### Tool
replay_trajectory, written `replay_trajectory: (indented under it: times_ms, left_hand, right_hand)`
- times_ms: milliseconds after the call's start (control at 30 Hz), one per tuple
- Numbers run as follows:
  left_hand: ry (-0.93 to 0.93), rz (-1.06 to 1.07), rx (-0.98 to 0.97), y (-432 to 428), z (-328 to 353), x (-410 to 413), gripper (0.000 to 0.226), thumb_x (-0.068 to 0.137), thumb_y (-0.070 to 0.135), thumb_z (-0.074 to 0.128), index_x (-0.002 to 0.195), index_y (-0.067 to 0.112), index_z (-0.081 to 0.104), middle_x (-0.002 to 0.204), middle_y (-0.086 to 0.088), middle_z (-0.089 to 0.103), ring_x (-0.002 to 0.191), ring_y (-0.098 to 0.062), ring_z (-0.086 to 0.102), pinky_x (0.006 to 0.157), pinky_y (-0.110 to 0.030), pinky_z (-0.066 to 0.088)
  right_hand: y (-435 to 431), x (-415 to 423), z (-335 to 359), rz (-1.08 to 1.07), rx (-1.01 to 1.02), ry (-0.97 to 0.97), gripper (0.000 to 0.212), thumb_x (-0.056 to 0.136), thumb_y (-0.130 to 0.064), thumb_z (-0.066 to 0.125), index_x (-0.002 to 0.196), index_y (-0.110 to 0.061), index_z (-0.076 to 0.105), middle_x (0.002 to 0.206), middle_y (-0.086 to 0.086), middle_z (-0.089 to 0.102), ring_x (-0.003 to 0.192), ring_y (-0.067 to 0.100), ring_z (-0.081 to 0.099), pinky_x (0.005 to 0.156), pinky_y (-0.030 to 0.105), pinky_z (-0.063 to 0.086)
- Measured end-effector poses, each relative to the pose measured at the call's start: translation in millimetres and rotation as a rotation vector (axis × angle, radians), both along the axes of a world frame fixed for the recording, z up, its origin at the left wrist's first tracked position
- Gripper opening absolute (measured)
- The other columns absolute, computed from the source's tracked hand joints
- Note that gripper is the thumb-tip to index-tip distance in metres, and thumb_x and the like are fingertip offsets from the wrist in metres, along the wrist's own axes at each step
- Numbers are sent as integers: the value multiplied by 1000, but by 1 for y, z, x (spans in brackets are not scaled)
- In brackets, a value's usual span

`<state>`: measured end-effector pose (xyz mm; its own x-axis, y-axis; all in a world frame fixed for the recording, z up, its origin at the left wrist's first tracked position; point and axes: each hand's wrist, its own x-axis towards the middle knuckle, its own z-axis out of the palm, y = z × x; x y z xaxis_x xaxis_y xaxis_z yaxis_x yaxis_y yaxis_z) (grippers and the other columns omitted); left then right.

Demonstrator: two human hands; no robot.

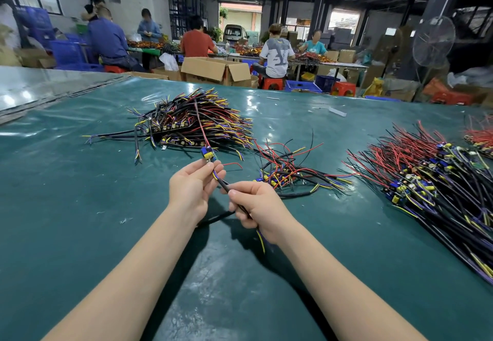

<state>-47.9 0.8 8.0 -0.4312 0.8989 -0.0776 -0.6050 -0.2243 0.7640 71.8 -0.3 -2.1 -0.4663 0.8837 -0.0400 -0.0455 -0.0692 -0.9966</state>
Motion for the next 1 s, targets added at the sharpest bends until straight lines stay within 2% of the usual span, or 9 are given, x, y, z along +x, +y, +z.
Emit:
replay_trajectory:
  times_ms: [100,167,233,333,433,500,667,767,1000]
  left_hand:
    - [85,66,-4,1,-5,3,17,89,-8,50,83,7,55,64,-4,66,49,-3,64,45,-17,51]
    - [288,180,-37,4,-11,4,15,88,-6,53,92,7,56,72,-4,64,49,2,61,43,-17,49]
    - [513,305,-35,7,-16,3,18,86,-5,56,96,10,58,74,-4,65,50,6,59,49,-19,49]
    - [567,374,-2,6,-16,3,20,85,-4,57,99,11,60,76,-4,65,52,6,60,60,-26,53]
    - [377,325,7,5,-10,3,20,88,-3,54,103,9,59,76,-2,64,49,1,60,44,-19,50]
    - [173,284,-3,4,-3,1,16,90,-3,52,95,11,57,75,-3,63,47,-3,60,41,-18,49]
    - [-246,176,-81,4,8,-21,17,94,-3,47,79,6,51,60,-7,62,42,-5,61,49,-17,54]
    - [-415,90,-134,5,9,-34,21,95,2,46,74,2,51,40,-3,59,57,-9,58,65,-18,52]
    - [-694,111,-10,6,10,-46,22,97,0,40,76,1,48,50,-7,59,47,-10,59,73,-25,52]
  right_hand:
    - [-1,-3,-1,0,-12,-35,20,96,-6,41,106,-10,57,40,-7,43,26,2,31,33,6,17]
    - [-3,-6,-2,22,6,-55,21,97,-7,40,104,-14,58,38,-9,40,26,3,28,34,5,16]
    - [-6,-10,-2,48,27,-60,23,97,-8,40,93,-21,59,38,-9,39,26,3,26,35,4,15]
    - [-5,-11,1,98,51,-42,26,97,-7,40,95,-24,59,43,-6,39,29,2,25,36,5,15]
    - [-4,-7,3,209,2,18,25,97,-4,37,95,-15,59,45,-7,45,30,1,31,33,7,19]
    - [-5,-5,2,245,-39,29,25,98,-5,36,88,-11,58,45,-8,47,31,0,34,32,9,21]
    - [-1,4,1,108,-44,-105,26,96,-16,46,75,-10,60,39,-9,42,30,2,32,34,10,24]
    - [2,9,3,66,-142,-37,24,96,-14,45,78,-9,61,39,-9,40,30,1,28,34,10,21]
    - [3,14,6,5,36,-238,24,91,-7,53,68,-8,59,35,-10,37,31,4,23,34,11,15]
